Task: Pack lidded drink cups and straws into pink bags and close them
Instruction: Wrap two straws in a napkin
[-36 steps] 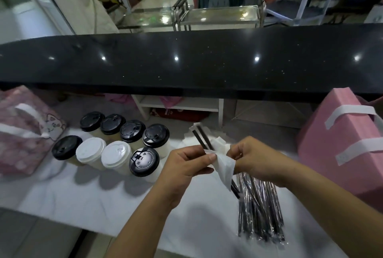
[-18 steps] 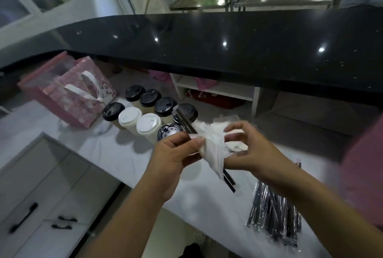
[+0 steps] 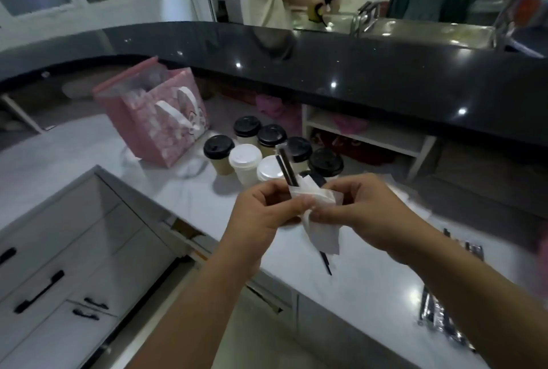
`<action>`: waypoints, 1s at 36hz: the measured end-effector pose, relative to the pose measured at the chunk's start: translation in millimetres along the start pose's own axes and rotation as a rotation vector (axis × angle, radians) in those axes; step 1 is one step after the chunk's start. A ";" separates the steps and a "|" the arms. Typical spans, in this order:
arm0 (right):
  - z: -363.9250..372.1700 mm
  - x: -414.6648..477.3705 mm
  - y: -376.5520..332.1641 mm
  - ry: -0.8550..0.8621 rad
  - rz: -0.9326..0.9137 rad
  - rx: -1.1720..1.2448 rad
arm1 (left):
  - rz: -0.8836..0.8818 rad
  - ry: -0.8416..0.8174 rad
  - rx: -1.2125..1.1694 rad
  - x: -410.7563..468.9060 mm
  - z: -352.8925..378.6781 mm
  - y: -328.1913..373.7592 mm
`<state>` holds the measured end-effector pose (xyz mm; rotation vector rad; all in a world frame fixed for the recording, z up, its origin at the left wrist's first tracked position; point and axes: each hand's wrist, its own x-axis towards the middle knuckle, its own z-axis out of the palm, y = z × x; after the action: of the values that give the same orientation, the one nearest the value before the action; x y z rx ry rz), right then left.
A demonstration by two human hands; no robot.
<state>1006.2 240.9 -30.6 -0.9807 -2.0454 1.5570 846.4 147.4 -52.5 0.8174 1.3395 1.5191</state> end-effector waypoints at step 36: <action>229.0 373.8 -197.4 0.090 -0.481 -0.105 | 0.294 0.297 0.553 200.1 -463.1 181.5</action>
<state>540.0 330.2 46.0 -0.5217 -2.1137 1.1439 315.6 167.2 20.2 1.2061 1.9789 1.5529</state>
